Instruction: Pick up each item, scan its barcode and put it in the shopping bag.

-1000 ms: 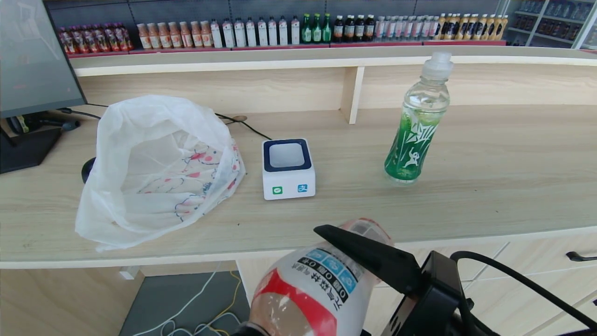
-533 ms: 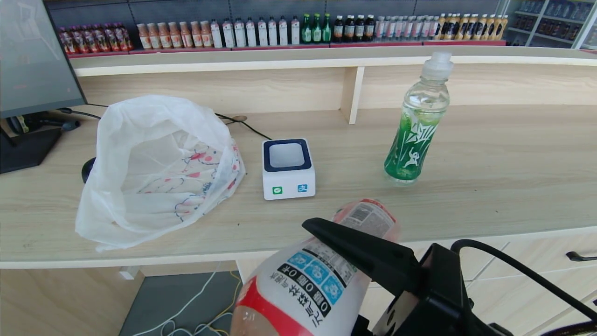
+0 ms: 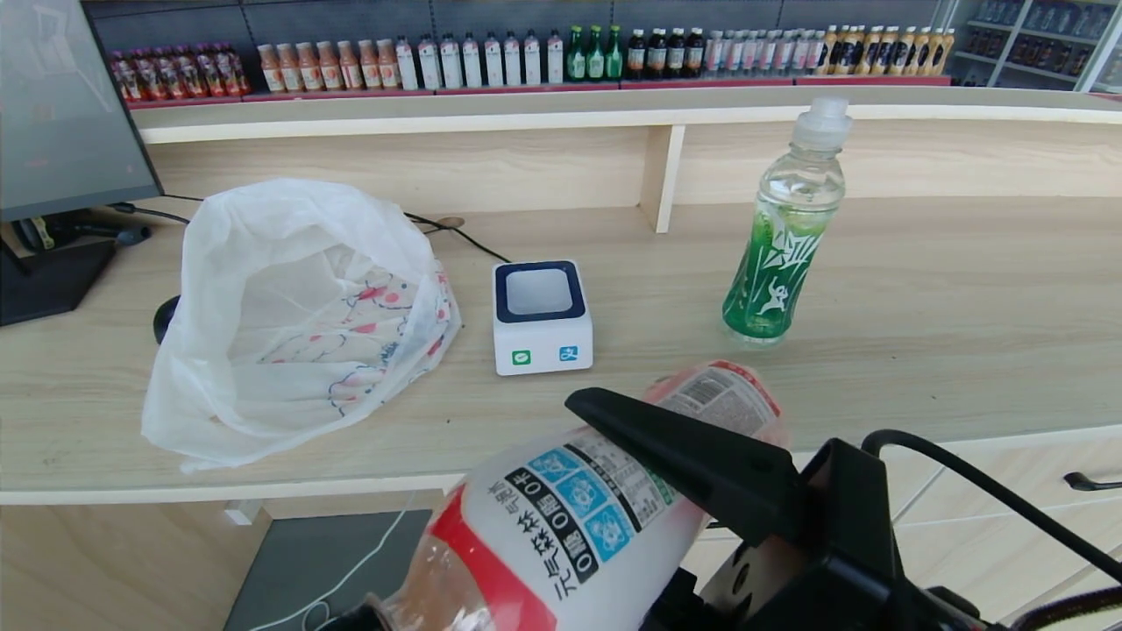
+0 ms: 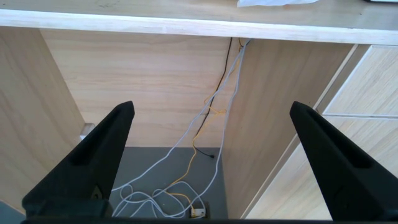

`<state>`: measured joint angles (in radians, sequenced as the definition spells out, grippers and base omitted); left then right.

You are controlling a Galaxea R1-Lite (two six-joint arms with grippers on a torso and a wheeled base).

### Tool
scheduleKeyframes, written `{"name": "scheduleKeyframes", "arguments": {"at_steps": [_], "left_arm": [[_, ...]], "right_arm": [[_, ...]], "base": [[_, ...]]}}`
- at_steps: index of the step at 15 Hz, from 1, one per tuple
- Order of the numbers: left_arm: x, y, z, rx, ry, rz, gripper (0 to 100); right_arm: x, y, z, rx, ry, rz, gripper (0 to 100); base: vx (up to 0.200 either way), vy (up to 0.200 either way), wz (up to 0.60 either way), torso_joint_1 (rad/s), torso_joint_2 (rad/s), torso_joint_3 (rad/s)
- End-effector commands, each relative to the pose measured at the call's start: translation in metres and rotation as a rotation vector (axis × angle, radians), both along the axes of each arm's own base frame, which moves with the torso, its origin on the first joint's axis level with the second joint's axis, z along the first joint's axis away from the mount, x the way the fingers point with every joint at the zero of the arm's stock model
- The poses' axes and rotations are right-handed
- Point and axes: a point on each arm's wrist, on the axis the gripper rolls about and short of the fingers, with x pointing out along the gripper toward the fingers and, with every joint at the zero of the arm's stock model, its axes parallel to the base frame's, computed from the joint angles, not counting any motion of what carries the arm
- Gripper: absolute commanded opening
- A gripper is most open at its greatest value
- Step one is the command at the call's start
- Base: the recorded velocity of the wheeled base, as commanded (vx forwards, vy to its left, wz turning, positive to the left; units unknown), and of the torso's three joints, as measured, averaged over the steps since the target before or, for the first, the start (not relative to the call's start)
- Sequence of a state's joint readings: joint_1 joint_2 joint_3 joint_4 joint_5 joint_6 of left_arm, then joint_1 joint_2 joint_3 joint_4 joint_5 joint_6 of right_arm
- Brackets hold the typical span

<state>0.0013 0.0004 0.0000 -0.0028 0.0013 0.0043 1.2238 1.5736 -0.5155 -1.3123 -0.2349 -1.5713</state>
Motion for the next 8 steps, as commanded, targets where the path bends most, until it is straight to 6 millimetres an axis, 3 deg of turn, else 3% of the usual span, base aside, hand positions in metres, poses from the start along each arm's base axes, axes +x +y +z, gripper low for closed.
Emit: {"name": "scheduleKeyframes", "arguments": {"at_steps": [1,8], "left_arm": [[0.0,0.0,0.0,0.0,-0.001,0.001,100],[0.0,0.0,0.0,0.0,-0.001,-0.001,100]], "right_arm": [[-0.0001,0.0,0.0018,-0.009,-0.038,-0.01,0],[-0.0016,0.0002,0.0106,-0.03,-0.18,0.001,0]], "base": [[0.0,0.0,0.0,0.0,0.0,0.0],[0.0,0.0,0.0,0.0,0.0,0.0]]}}
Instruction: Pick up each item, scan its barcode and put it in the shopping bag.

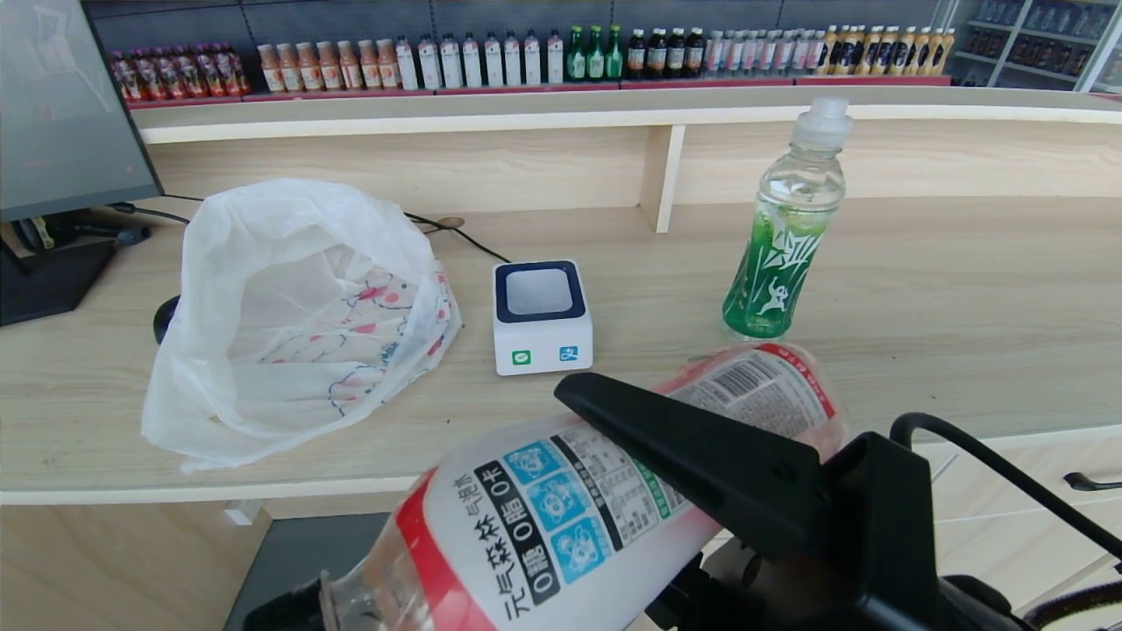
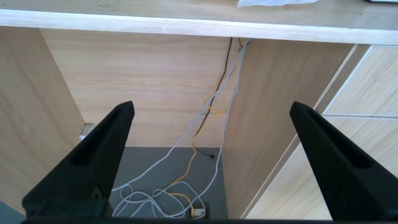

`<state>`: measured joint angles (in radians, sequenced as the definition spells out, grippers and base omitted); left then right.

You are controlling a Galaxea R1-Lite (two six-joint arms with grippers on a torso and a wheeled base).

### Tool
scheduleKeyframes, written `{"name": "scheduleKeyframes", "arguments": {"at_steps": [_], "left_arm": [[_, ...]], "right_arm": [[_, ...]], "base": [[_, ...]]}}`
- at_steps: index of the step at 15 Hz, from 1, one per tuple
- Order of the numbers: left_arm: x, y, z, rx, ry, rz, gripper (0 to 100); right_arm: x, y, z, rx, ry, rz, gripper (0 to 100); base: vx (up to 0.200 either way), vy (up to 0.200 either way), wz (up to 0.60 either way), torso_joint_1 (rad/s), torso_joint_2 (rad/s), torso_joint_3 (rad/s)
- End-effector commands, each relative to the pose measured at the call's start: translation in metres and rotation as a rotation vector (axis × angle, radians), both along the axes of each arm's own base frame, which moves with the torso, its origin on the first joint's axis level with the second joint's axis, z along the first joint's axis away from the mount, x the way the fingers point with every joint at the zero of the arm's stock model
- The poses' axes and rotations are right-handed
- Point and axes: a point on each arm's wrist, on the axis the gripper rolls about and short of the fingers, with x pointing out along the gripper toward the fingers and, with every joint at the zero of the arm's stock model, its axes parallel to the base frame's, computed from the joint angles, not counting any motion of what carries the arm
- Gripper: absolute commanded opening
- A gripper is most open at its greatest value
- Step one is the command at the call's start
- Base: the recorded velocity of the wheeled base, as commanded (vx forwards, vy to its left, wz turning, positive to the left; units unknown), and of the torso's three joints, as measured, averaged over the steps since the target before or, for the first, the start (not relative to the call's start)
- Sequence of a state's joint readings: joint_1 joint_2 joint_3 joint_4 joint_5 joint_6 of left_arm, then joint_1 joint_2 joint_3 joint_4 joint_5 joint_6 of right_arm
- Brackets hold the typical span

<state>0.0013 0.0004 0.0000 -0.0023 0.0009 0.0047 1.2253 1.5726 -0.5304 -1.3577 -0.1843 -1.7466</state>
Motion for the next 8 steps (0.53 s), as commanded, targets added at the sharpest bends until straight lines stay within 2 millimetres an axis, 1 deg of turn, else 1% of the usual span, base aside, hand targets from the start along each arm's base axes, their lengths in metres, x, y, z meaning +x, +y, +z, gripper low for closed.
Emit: {"name": "scheduleKeyframes", "arguments": {"at_steps": [1,8], "left_arm": [[0.0,0.0,0.0001,0.0,-0.001,-0.001,100],[0.0,0.0,0.0001,0.0,-0.001,0.001,100]], "right_arm": [[-0.0004,-0.0007,0.0021,0.005,-0.008,0.002,0],[-0.0005,-0.0008,0.0017,0.004,-0.007,0.004,0]], "base": [[0.0,0.0,0.0,0.0,0.0,0.0],[0.0,0.0,0.0,0.0,0.0,0.0]]}}
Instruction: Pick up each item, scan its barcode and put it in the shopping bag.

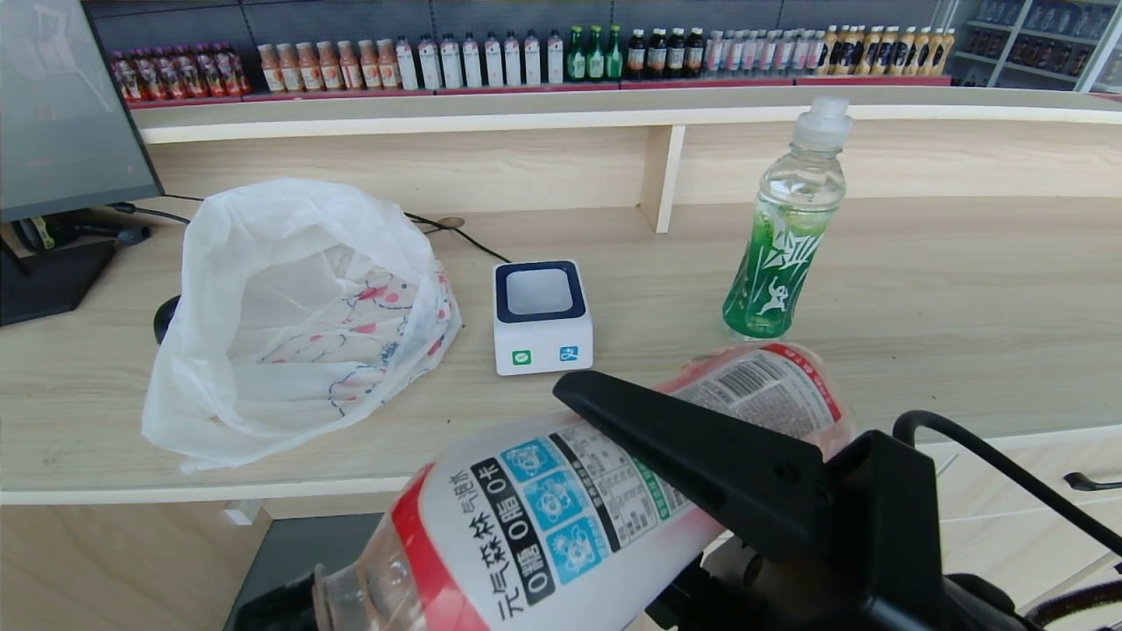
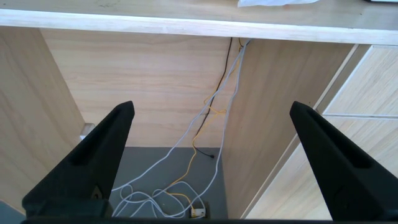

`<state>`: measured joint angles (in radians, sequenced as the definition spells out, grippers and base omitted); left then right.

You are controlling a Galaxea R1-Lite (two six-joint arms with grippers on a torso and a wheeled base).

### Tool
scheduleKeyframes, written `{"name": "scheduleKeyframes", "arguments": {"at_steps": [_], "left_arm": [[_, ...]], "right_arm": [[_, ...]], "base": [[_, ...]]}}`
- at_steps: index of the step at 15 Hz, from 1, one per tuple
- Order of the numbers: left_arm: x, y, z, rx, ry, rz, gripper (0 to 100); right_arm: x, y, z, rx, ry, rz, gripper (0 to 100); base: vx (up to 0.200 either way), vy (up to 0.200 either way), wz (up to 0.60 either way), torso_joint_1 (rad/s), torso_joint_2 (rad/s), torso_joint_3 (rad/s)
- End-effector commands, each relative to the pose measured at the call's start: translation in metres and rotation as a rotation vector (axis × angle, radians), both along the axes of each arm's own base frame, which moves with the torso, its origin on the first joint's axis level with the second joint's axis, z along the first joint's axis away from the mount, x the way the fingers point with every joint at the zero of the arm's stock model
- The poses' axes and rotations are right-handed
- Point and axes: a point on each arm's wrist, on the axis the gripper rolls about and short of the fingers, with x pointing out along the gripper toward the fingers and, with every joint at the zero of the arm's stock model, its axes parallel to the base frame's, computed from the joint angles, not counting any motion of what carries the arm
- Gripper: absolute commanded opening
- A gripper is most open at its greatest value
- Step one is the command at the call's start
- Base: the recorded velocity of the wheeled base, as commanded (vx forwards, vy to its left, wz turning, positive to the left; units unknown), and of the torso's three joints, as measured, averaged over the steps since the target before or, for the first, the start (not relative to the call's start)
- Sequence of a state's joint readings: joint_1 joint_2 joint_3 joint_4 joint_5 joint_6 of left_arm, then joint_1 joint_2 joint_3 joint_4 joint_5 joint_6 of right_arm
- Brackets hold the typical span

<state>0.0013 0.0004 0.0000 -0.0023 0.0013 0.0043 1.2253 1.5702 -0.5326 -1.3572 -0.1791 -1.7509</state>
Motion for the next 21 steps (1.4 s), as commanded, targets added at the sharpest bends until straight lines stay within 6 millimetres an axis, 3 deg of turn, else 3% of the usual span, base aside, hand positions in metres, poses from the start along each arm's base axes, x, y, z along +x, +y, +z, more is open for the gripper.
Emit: {"name": "scheduleKeyframes", "arguments": {"at_steps": [1,9,16,21], "left_arm": [[0.0,0.0,0.0,0.0,-0.001,0.001,100],[0.0,0.0,0.0,0.0,-0.001,0.001,100],[0.0,0.0,0.0,0.0,-0.001,0.001,100],[0.0,0.0,0.0,0.0,-0.001,0.001,100]], "right_arm": [[0.0,-0.001,0.001,0.003,0.0,0.0,0],[-0.001,-0.002,-0.001,0.01,0.021,0.004,0],[-0.003,-0.011,-0.021,0.162,0.427,0.12,0],[-0.011,-0.047,-0.008,0.318,0.561,0.168,0]], "base": [[0.0,0.0,0.0,0.0,0.0,0.0],[0.0,0.0,0.0,0.0,0.0,0.0],[0.0,0.0,0.0,0.0,0.0,0.0],[0.0,0.0,0.0,0.0,0.0,0.0]]}}
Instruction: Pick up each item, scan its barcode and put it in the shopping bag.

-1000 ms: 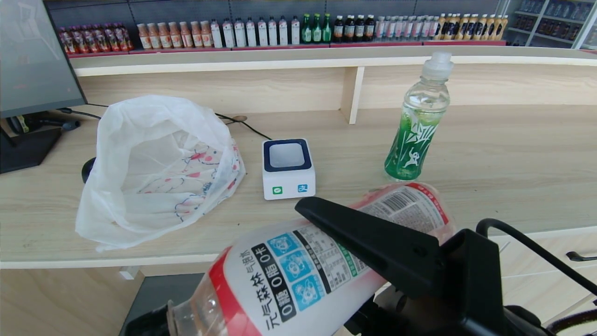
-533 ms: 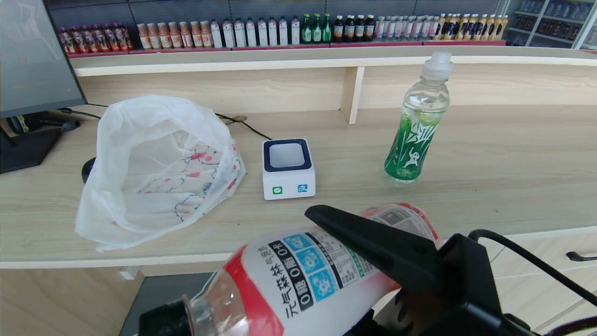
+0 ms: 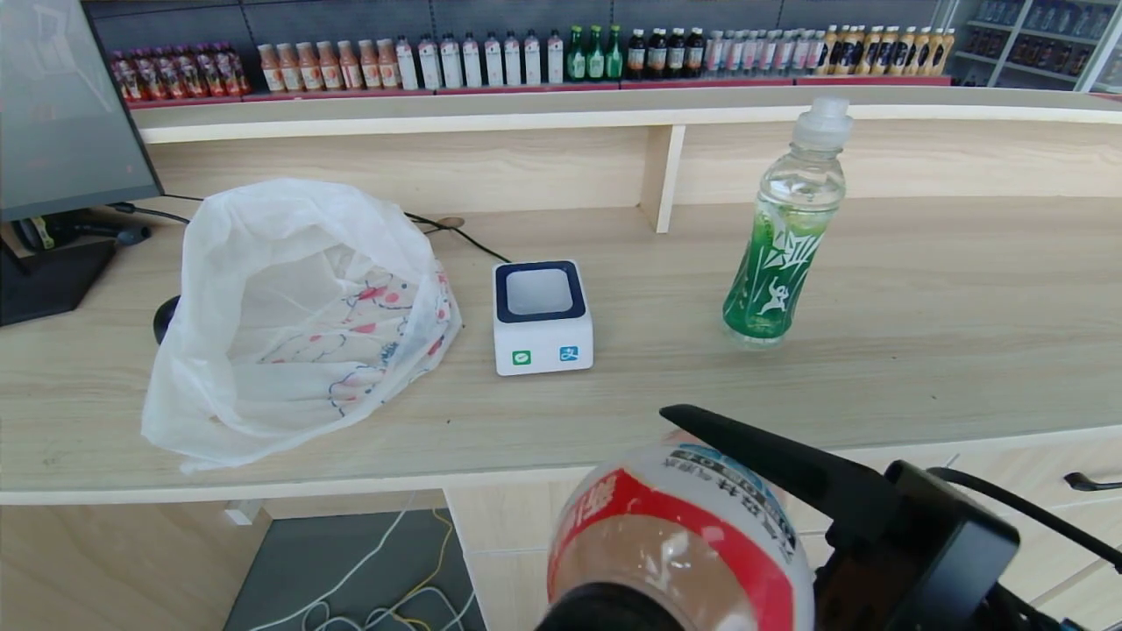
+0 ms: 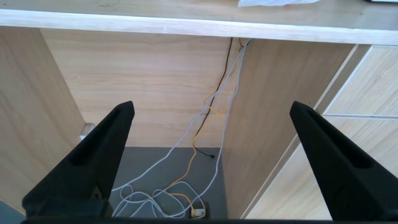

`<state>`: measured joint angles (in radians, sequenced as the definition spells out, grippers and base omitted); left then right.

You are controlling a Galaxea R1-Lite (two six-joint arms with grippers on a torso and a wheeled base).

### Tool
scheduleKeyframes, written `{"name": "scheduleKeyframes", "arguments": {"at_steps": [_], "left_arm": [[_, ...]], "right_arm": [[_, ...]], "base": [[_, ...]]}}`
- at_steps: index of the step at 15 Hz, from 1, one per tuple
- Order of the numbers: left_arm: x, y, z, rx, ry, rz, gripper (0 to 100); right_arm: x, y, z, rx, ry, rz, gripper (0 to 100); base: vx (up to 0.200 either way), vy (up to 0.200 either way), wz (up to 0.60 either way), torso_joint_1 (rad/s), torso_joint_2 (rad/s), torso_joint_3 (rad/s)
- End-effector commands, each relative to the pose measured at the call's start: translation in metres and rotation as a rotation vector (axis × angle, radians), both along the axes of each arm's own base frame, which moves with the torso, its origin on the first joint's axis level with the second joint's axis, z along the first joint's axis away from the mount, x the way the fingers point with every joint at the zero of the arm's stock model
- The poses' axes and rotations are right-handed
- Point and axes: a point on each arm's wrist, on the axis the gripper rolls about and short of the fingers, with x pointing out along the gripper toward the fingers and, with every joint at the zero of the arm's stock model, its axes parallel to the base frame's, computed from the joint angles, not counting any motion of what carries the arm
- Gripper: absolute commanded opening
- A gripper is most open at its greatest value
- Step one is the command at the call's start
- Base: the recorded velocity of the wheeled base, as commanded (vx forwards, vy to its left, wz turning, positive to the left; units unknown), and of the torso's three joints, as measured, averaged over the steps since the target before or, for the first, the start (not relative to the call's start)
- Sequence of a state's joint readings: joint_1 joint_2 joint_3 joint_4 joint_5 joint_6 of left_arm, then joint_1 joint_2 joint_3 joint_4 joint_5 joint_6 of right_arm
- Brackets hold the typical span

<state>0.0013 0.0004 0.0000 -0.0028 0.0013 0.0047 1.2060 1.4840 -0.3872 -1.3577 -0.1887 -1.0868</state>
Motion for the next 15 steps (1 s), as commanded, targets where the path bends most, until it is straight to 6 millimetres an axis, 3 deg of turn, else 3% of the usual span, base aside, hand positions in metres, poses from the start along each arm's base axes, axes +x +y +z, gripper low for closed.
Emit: {"name": "scheduleKeyframes", "arguments": {"at_steps": [1,5,8,12,15], "left_arm": [[0.0,0.0,0.0,0.0,-0.001,0.001,100],[0.0,0.0,0.0,0.0,-0.001,0.001,100],[0.0,0.0,0.0,0.0,-0.001,0.001,100],[0.0,0.0,0.0,0.0,-0.001,0.001,100],[0.0,0.0,0.0,0.0,-0.001,0.001,100]], "right_arm": [[-0.005,-0.016,-0.004,0.042,0.098,0.019,0],[-0.008,-0.021,-0.002,0.169,0.282,0.116,0],[-0.007,-0.023,0.008,0.236,0.309,0.127,0],[0.014,-0.014,0.024,0.527,0.525,-0.035,0],[0.045,-0.018,0.039,0.718,0.564,-0.127,0]], "base": [[0.0,0.0,0.0,0.0,0.0,0.0],[0.0,0.0,0.0,0.0,0.0,0.0],[0.0,0.0,0.0,0.0,0.0,0.0],[0.0,0.0,0.0,0.0,0.0,0.0],[0.0,0.0,0.0,0.0,0.0,0.0]]}}
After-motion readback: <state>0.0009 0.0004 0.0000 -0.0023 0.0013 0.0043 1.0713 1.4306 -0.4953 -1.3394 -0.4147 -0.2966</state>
